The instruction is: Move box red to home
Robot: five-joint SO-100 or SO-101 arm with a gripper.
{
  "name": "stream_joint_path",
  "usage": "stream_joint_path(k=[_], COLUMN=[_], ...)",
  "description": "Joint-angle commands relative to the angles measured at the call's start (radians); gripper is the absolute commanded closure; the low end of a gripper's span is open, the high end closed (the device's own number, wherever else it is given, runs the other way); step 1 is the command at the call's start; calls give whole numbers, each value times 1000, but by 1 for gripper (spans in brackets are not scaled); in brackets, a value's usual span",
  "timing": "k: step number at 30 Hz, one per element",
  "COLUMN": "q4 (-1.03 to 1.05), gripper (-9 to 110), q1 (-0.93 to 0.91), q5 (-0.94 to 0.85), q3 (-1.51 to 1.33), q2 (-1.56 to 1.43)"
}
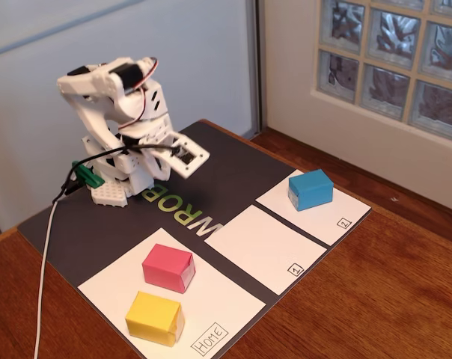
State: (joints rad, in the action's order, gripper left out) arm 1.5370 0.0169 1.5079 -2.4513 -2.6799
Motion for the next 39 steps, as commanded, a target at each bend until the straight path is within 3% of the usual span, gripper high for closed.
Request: stream_joint_path(k=[1, 21, 32, 39], q4=[-49, -252, -232, -78], gripper=[102, 102, 102, 102], q1=[-11, -21, -57, -43], q5=[-21, -66, -103, -69], q3=[-37, -337, -433, -563], q2=[-18, -118, -279, -653])
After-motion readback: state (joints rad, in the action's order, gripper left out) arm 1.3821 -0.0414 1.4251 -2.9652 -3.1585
